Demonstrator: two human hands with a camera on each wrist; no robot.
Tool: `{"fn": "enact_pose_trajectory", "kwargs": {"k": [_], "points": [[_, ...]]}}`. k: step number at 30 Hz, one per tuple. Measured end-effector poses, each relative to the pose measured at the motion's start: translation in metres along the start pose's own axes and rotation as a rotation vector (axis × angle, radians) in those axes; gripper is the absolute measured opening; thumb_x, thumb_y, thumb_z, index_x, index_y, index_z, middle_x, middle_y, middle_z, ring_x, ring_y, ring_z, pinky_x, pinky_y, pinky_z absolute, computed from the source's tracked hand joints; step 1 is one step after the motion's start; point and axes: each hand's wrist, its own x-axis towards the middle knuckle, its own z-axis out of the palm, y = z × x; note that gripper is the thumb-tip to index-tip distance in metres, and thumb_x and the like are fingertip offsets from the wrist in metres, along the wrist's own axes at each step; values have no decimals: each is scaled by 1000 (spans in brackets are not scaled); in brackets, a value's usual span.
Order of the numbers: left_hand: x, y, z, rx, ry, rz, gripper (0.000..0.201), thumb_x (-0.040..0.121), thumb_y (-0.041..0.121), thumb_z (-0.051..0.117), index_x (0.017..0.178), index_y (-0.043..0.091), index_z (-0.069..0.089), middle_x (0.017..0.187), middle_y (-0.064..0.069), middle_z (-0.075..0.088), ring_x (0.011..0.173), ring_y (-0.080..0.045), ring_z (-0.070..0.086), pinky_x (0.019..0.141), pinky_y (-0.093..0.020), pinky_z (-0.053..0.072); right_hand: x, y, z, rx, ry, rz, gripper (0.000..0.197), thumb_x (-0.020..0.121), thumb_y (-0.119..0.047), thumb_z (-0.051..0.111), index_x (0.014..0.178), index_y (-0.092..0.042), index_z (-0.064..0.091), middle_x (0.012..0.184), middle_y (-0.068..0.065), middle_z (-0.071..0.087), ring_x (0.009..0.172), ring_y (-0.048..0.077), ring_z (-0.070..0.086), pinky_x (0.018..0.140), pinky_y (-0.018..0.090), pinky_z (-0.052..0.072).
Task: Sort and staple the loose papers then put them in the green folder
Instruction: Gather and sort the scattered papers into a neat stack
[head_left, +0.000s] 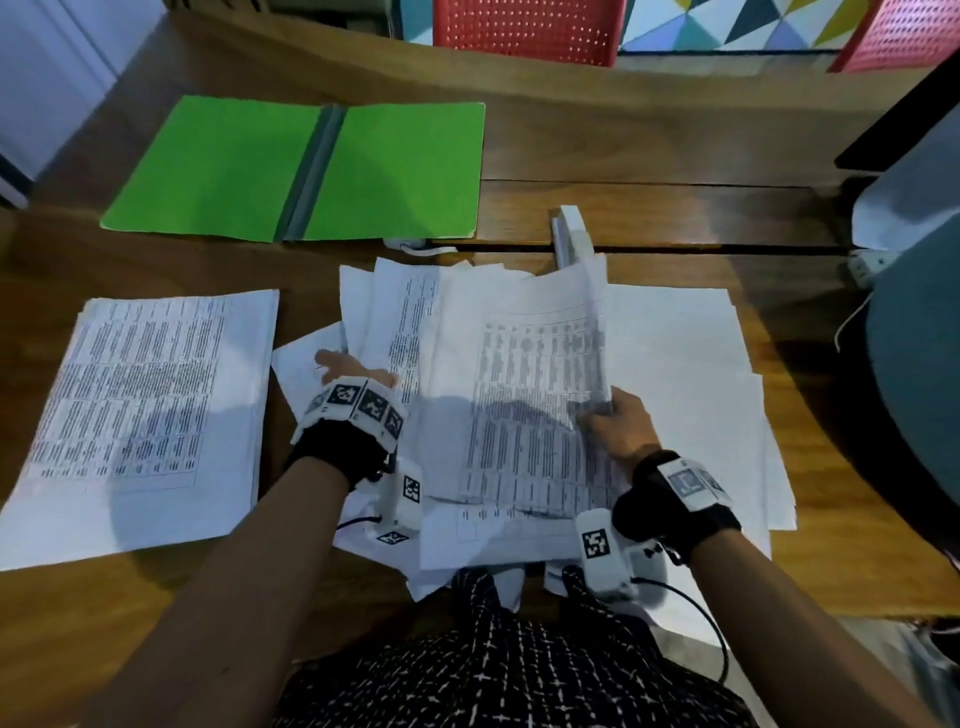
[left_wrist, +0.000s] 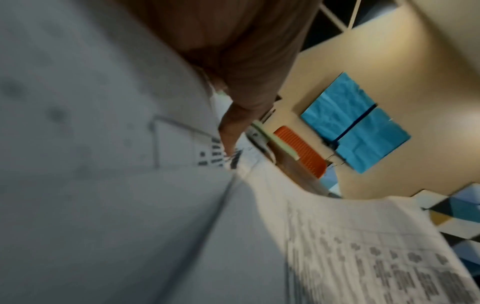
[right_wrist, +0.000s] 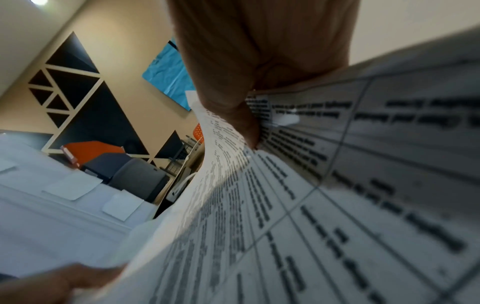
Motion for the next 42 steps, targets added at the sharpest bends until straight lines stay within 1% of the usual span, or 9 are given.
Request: {"fn": "enact_pose_trajectory", "kwargs": {"k": [7, 12, 17, 20, 23, 28, 33, 35, 42], "points": [[-38, 40, -53, -5, 256, 402, 30, 92, 9, 46, 112, -11, 58, 98, -23, 61, 90, -35, 59, 77, -37, 46, 0, -3, 3, 7, -66, 2, 28, 89, -12, 58, 114, 1, 55, 103, 14, 63, 97, 26, 60, 88, 32, 48], [-76, 75, -130, -231, 641, 547, 55, 88, 36, 50, 131, 2, 49, 137, -19, 52, 126, -31, 49, 103, -38, 35, -4, 0, -3, 38, 4, -18, 45, 90, 0, 48, 133, 0, 35, 122, 13, 55, 109, 30, 55, 90, 35, 45], [-70, 61, -113, -485, 496, 553, 51, 84, 28, 65, 125, 0, 53, 132, -16, 58, 123, -27, 54, 93, -27, 39, 1, 2, -8, 201, 21, -24, 38, 86, 6, 39, 120, -10, 36, 100, 9, 50, 87, 21, 47, 65, 28, 42], [-61, 35, -63, -479, 347, 373, 49, 71, 35, 75, 103, 0, 62, 105, -11, 67, 102, -21, 63, 85, -36, 50, 2, -11, -7, 400, 19, 26, 43, 96, -14, 39, 137, -1, 34, 132, 12, 48, 115, 20, 43, 105, 39, 36], [-58, 9, -12, -391, 231, 322, 25, 75, 33, 73, 79, 10, 65, 80, -10, 66, 83, -20, 60, 69, -32, 46, -1, -20, -8, 559, -93, 21, 73, 87, -63, 35, 141, -13, 37, 144, 1, 42, 130, 15, 40, 117, 39, 25], [-42, -11, 22, -137, -63, 191, 56, 96, 40, 42, 121, -9, 54, 128, -27, 56, 119, -38, 53, 90, -35, 42, 4, -17, 9, 292, -161, -71, 93, 68, -68, 63, 136, -10, 39, 142, 11, 47, 130, 24, 45, 112, 46, 35], [-18, -10, 13, 76, -39, 232, 35, 97, 33, 39, 114, 4, 50, 127, -22, 54, 121, -37, 49, 97, -39, 39, 11, -12, 7, 3, -144, -132, 39, 84, 0, 58, 122, 1, 51, 124, 22, 60, 115, 35, 57, 101, 50, 45], [-2, -4, -3, 159, 23, 267, 23, 92, 25, 52, 106, 7, 49, 117, -18, 53, 119, -36, 48, 96, -41, 40, 15, -10, 5, -34, -98, -130, 32, 84, 1, 56, 116, 2, 55, 117, 23, 63, 108, 34, 60, 97, 45, 49], [39, 6, -37, 474, 64, 324, 90, 77, 52, 65, 141, 3, 25, 148, -24, 24, 137, -37, 23, 108, -49, 27, 22, 1, 10, -43, 15, -77, 27, 93, -9, 47, 116, 4, 51, 106, 19, 61, 107, 34, 59, 91, 40, 46]]}}
